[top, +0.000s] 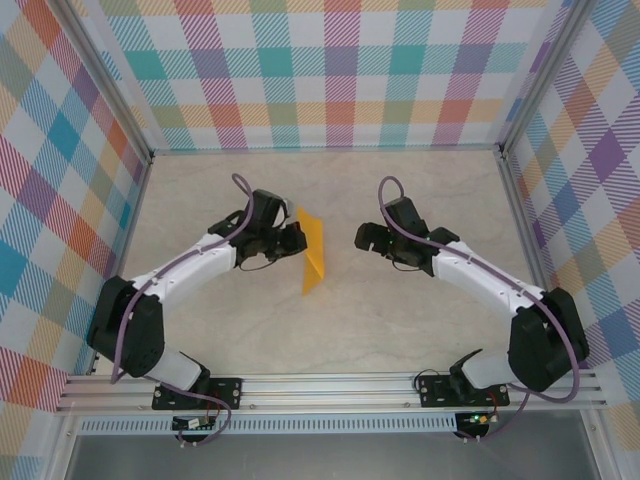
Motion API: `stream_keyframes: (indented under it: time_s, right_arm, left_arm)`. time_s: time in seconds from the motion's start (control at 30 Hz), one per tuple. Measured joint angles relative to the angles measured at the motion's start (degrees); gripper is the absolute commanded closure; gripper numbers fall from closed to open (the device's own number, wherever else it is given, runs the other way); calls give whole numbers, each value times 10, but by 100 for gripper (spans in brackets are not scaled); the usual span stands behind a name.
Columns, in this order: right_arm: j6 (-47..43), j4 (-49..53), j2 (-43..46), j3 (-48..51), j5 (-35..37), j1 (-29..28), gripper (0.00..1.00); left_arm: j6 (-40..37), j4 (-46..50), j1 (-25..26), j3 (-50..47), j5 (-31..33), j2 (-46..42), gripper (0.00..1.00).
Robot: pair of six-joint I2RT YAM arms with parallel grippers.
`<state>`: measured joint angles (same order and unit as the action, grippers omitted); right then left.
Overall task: Fold a paper plane with a square sheet of paper (pick it up from the middle)
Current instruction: Turn over the paper at the center of the table.
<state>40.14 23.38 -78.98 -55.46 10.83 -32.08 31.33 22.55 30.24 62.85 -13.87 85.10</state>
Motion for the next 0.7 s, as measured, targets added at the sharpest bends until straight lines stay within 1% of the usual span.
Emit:
stream_keyframes:
  time_s: [0.13,0.23,0.33,0.4,0.47,0.63,0.7]
  right_arm:
    - [2,15,14,3,47,2,4]
    - [12,23,16,4,68,6,3]
    - [26,33,16,5,83,7,2]
    - [36,42,16,5,90,9,2]
    - [45,48,16,6,94,10,2]
    - [62,52,16,12,102,10,2]
    - [69,55,16,16,103,10,2]
  left_arm:
    - [-63,105,4,81,105,-13,100]
    - [-100,171,14,130,200,-7,99]
    - [-125,219,30,169,296,20,100]
    - [-134,247,42,191,368,57,99]
    - [-140,269,53,205,426,98,99]
    - [-141,310,73,217,510,179,100]
    - [-135,309,83,225,529,223,100]
